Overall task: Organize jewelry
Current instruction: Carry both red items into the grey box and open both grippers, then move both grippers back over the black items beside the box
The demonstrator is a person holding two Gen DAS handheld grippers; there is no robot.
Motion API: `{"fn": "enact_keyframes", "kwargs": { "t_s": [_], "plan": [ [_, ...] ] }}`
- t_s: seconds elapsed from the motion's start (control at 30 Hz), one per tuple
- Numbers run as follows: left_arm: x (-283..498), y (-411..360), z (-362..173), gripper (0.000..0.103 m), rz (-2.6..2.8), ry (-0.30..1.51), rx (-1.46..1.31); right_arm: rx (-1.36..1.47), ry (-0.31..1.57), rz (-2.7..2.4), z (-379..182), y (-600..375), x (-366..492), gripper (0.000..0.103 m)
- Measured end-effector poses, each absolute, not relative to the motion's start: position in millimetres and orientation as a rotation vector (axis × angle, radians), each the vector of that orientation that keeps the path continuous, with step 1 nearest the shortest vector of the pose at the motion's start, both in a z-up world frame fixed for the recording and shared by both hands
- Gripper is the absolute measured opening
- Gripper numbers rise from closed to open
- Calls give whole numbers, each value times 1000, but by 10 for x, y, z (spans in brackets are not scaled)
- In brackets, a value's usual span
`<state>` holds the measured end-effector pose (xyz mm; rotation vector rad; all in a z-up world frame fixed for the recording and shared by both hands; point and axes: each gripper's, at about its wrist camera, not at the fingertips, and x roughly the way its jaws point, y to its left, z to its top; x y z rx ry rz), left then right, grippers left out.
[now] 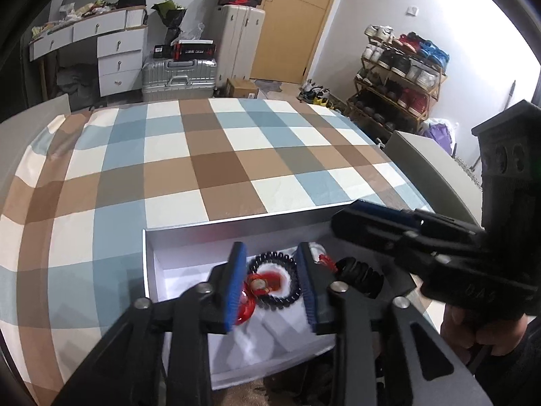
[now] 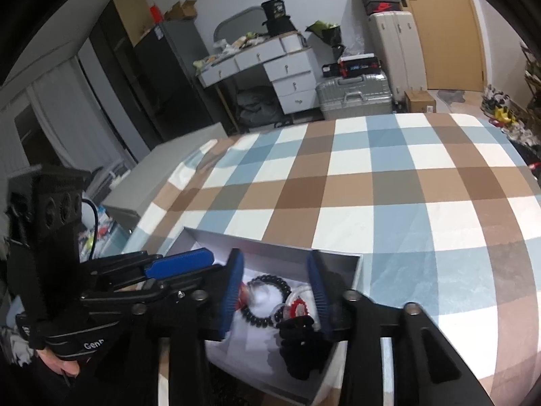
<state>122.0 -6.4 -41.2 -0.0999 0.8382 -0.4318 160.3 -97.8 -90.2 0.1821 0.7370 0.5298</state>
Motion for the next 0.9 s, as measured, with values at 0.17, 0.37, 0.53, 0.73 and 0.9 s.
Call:
{"fn": "enact_keyframes", "kwargs": {
  "t_s": [0.17, 0.37, 0.53, 0.73, 0.9],
  "plan": [
    [1044, -47, -294, 47, -420, 783, -89, 209, 686, 504, -796, -1121, 1426, 56],
    [887, -47, -197, 48, -354, 753, -61, 209, 634, 501, -653, -1213, 1169, 65],
    [687, 3, -61, 67, -287, 685, -39, 206, 594, 481, -596, -1274, 925, 72],
    [542, 15, 3, 70, -243, 645, -33, 216, 572, 473, -545, -1348, 700, 80],
    [450, 21, 10, 79, -188, 632, -26, 200, 526, 465, -465, -1388, 485, 91]
  ]
}}
